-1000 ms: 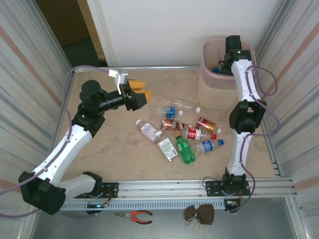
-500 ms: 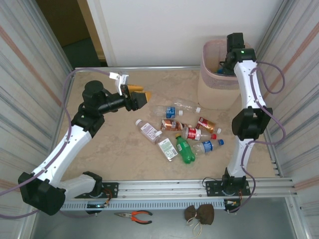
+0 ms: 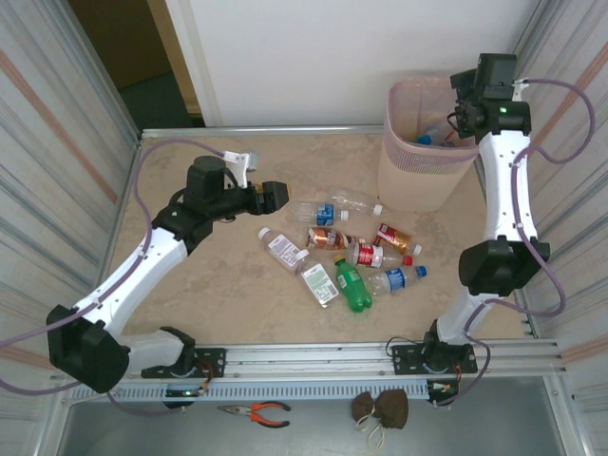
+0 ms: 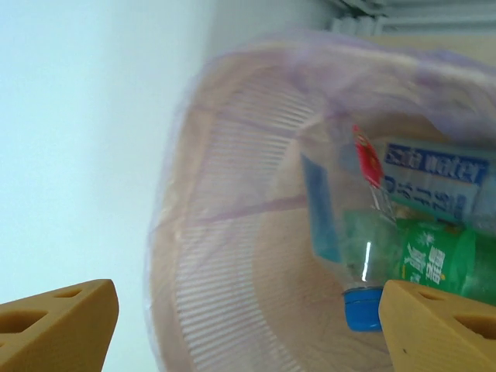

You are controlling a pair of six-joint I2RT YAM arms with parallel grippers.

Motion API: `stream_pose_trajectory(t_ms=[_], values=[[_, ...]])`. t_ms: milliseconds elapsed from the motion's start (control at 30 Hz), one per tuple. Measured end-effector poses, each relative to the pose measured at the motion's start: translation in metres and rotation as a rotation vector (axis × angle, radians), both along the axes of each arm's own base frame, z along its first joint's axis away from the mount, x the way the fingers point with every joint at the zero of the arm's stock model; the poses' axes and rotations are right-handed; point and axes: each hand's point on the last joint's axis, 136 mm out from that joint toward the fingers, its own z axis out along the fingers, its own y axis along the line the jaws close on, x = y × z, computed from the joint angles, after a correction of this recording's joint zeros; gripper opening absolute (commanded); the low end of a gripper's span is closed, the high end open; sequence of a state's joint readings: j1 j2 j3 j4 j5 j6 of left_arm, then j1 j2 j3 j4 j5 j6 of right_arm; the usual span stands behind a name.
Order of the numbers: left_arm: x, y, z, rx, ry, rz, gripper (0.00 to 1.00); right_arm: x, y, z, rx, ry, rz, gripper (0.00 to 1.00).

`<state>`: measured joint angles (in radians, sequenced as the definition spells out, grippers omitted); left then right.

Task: Put the plastic bottles in the bin

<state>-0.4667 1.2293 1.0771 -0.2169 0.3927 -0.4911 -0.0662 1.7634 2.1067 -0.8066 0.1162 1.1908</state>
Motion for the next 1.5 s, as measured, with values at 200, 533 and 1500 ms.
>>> stream_pose_trajectory(t_ms=[200,533,1500], values=[[0.018,0.017,-0.037,0.081,0.186,0.204,0.81,-0.028,0.005,0.027,-0.124,-0.039,0.105,0.86],[0.018,0.040,-0.098,0.227,0.512,0.554,0.80,-0.081,0.007,0.041,-0.242,-0.058,0.155,0.87],[-0.003,0.001,-0.238,0.361,1.004,0.651,0.81,-0.119,-0.005,0.014,-0.283,-0.003,0.134,0.87]])
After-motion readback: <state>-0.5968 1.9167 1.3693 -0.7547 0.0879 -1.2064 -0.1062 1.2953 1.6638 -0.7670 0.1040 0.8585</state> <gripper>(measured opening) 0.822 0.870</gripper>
